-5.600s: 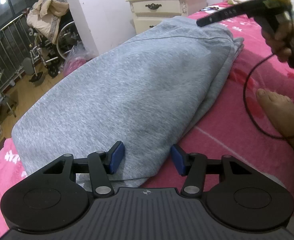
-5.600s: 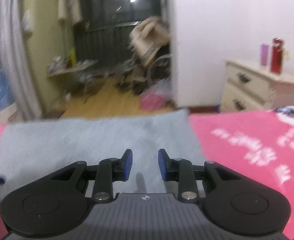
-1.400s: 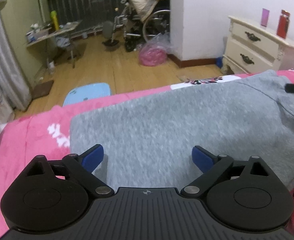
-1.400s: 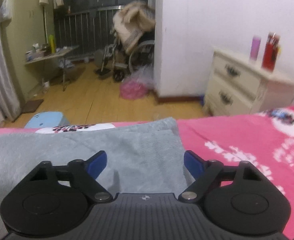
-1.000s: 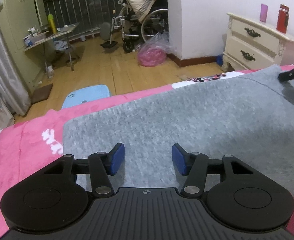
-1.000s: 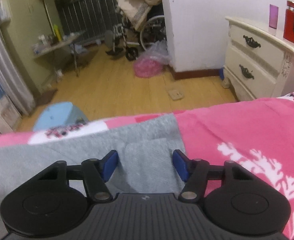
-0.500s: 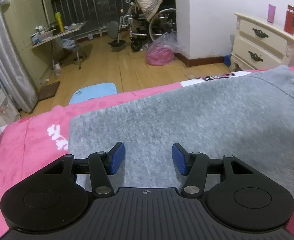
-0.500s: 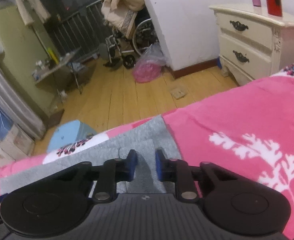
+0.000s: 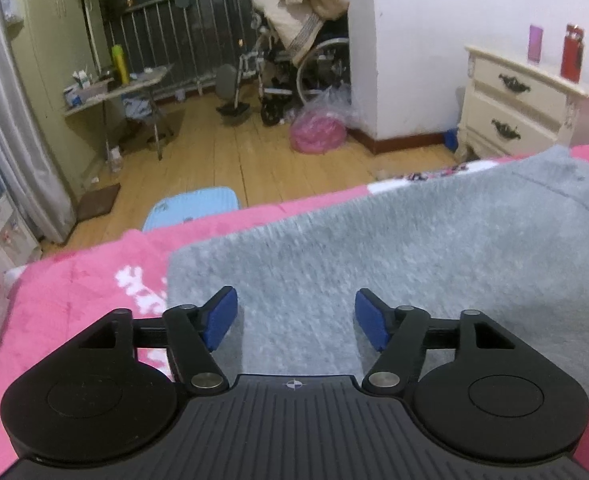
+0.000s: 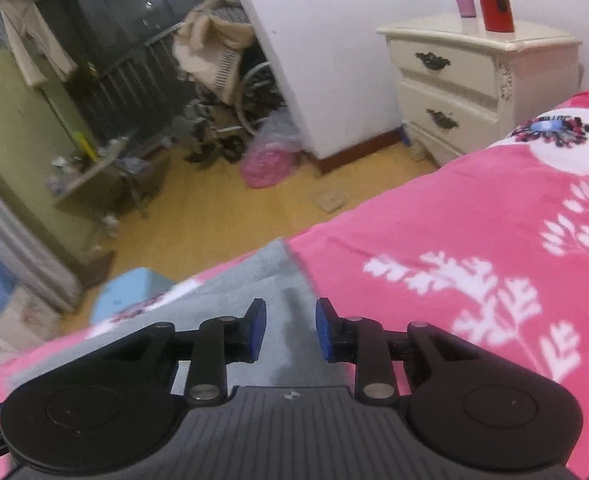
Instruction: Fold clothes
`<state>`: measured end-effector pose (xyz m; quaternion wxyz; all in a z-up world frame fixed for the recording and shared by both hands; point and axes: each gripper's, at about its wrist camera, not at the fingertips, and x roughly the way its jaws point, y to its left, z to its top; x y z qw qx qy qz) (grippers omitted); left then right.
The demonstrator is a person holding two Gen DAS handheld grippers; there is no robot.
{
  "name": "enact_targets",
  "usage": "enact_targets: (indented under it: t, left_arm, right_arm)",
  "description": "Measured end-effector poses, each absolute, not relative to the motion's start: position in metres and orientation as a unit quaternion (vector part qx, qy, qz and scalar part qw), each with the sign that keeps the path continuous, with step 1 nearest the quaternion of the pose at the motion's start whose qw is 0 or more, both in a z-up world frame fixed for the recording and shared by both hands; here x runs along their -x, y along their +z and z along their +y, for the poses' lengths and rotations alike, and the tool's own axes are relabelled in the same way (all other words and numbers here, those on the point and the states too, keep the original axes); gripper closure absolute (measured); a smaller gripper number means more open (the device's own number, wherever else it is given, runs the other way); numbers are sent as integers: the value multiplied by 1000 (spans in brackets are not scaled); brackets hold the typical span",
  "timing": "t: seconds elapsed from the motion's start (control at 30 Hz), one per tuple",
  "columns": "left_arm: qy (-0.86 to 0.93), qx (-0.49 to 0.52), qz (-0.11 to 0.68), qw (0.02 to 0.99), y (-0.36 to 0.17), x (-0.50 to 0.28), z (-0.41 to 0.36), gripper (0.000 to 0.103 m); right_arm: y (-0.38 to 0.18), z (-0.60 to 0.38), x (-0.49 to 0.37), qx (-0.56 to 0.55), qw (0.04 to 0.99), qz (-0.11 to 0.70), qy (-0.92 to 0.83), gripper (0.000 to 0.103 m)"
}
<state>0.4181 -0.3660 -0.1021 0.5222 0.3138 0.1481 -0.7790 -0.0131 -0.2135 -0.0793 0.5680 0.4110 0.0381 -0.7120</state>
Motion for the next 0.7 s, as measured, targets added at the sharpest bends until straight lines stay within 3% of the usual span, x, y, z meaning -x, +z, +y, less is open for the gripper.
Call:
enact_targets:
  t: [0.17,0.33,0.7]
  left_arm:
    - [-815,-316,109,474,-83,-429,-338,28]
    - [-831,-344,76,432,-79,-439,-309,27]
    - [-812,-428,-6,398,-110,-428,-280,30]
  right_arm:
    - [-64,-195,-40,-418,681,73,-597,74]
    - [-76,-197,-130,-376,780,180,-467,74]
    - [-97,-197,-246,-231,837,279,-409,75]
